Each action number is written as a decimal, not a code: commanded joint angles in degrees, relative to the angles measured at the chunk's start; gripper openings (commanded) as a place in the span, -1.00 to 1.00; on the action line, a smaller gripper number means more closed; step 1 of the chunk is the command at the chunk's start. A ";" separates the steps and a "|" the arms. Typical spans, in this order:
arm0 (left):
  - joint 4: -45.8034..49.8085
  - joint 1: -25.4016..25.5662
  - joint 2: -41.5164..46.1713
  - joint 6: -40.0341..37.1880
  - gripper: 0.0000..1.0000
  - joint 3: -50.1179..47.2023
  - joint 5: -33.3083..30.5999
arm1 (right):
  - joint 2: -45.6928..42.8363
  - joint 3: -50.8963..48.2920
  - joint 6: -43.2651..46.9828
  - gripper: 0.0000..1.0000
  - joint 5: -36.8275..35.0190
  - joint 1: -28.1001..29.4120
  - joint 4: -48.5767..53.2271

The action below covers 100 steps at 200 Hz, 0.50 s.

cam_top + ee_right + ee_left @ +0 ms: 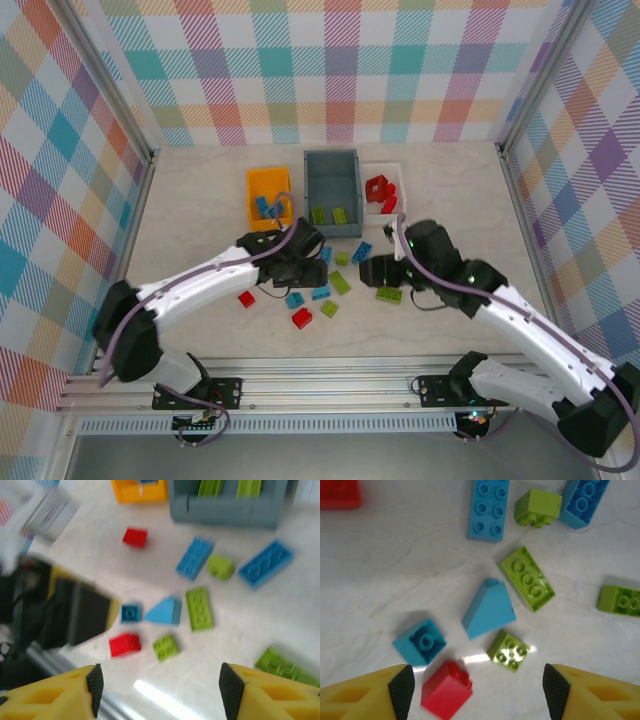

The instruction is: Sort the legos into containers by color

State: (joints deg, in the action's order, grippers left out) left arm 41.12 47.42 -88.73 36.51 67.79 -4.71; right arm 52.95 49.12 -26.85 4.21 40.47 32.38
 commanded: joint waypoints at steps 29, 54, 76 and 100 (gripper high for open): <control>-7.46 -0.74 -17.15 -8.35 0.37 8.94 -6.15 | -13.45 -7.81 -10.04 0.50 2.76 1.51 -2.54; -7.20 -1.48 -21.27 -8.61 0.36 11.15 -9.73 | -14.04 -6.65 -10.33 0.50 2.71 1.46 -1.40; -8.63 -2.39 -23.09 -9.41 0.31 11.53 -9.64 | -12.35 -5.42 -9.67 0.50 2.98 1.47 -1.58; -8.80 -2.87 -25.41 -10.61 0.27 13.31 -10.35 | -10.45 -4.69 -9.50 0.50 3.59 1.48 -2.64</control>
State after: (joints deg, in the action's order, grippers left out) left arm 33.12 45.56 -112.01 28.25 78.17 -12.58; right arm 40.99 42.17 -35.62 6.48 41.71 32.03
